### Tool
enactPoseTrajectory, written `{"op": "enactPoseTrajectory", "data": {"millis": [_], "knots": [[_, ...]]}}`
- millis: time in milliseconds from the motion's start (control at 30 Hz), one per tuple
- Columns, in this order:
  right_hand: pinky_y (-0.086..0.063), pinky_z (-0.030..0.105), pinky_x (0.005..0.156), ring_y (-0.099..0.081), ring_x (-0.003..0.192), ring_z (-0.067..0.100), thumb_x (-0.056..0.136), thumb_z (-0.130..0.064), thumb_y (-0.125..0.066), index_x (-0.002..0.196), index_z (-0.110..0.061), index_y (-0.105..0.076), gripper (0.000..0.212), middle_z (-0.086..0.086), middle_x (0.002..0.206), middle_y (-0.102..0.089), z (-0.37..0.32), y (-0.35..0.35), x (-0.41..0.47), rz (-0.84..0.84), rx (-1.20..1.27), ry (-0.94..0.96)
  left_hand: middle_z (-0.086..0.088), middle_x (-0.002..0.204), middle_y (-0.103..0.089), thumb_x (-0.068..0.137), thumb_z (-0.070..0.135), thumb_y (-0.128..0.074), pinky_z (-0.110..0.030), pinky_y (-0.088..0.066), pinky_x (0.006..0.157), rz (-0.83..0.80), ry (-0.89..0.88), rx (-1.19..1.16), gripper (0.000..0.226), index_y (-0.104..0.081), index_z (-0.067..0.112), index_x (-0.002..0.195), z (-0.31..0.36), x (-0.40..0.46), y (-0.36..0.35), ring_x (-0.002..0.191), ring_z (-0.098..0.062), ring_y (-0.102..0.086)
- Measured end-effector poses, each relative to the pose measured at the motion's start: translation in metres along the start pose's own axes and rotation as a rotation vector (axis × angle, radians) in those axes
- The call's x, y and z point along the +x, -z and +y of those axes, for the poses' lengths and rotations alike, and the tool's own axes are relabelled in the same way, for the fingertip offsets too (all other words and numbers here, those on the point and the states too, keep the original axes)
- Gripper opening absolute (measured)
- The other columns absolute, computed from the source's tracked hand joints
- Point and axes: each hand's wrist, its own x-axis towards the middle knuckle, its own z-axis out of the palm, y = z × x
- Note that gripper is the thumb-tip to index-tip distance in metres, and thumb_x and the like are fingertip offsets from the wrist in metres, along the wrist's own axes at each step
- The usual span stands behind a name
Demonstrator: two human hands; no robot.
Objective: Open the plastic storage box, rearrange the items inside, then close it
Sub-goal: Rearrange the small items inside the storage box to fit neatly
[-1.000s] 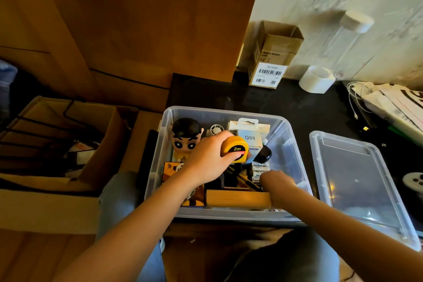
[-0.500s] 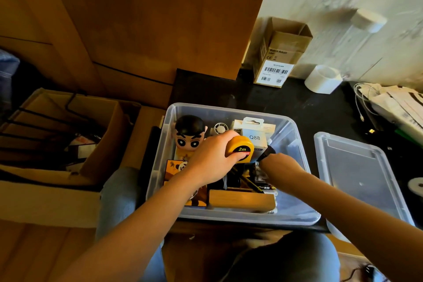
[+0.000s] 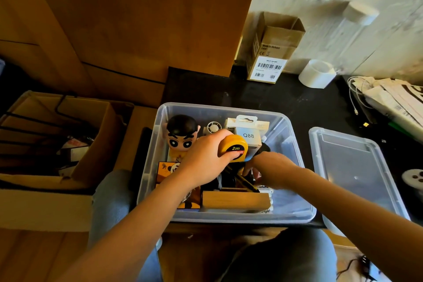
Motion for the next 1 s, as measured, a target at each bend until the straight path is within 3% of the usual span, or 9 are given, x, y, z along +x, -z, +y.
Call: {"op": "enactPoseTrajectory", "data": {"millis": [267, 500, 667, 867, 1000], "knots": [[-0.050, 0.029, 0.087, -0.060, 0.101, 0.015, 0.084, -0.024, -0.066, 0.119, -0.029, -0.060, 0.036, -0.005, 0.110, -0.065, -0.003, 0.000, -0.004, -0.069, -0.087, 0.067, 0.011, 0.111, -0.055, 0.088, 0.043, -0.060, -0.034, -0.044, 0.096, -0.029, 0.026, 0.008, 0.043, -0.049, 0.028, 0.126, 0.001, 0.000, 0.001, 0.105, -0.013, -0.051], [-0.052, 0.030, 0.078, -0.062, 0.095, 0.022, 0.088, -0.020, -0.056, 0.107, -0.023, -0.065, 0.021, 0.002, 0.104, -0.065, -0.016, -0.005, -0.002, -0.007, -0.177, -0.019, 0.006, 0.119, -0.057, 0.088, 0.043, -0.061, -0.031, -0.044, 0.095, -0.015, 0.026, 0.017, 0.044, -0.049, 0.027, 0.128, 0.001, 0.000, 0.000, 0.107, -0.012, -0.050], [-0.053, 0.033, 0.083, -0.062, 0.095, 0.023, 0.089, -0.022, -0.056, 0.104, -0.024, -0.067, 0.019, 0.002, 0.103, -0.065, -0.016, -0.001, -0.001, -0.048, -0.102, -0.078, 0.005, 0.121, -0.056, 0.088, 0.042, -0.060, -0.025, -0.046, 0.089, -0.012, 0.024, 0.024, 0.046, -0.048, 0.027, 0.129, 0.001, -0.001, 0.000, 0.106, -0.010, -0.049], [-0.046, 0.030, 0.070, -0.055, 0.078, 0.022, 0.092, -0.015, -0.047, 0.101, -0.009, -0.062, 0.019, 0.006, 0.086, -0.056, -0.025, -0.006, -0.003, -0.007, -0.039, -0.166, 0.007, 0.118, -0.057, 0.088, 0.042, -0.061, -0.023, -0.042, 0.088, -0.009, 0.011, 0.029, 0.044, -0.049, 0.026, 0.127, 0.002, 0.000, 0.001, 0.103, -0.009, -0.048], [-0.045, 0.027, 0.065, -0.053, 0.072, 0.020, 0.093, -0.018, -0.045, 0.091, -0.008, -0.061, 0.019, 0.007, 0.081, -0.056, -0.021, 0.004, -0.006, 0.016, 0.059, -0.212, 0.010, 0.110, -0.054, 0.088, 0.041, -0.061, -0.033, -0.042, 0.098, -0.012, 0.021, 0.020, 0.042, -0.050, 0.026, 0.126, 0.003, -0.002, 0.002, 0.107, -0.014, -0.051]]}}
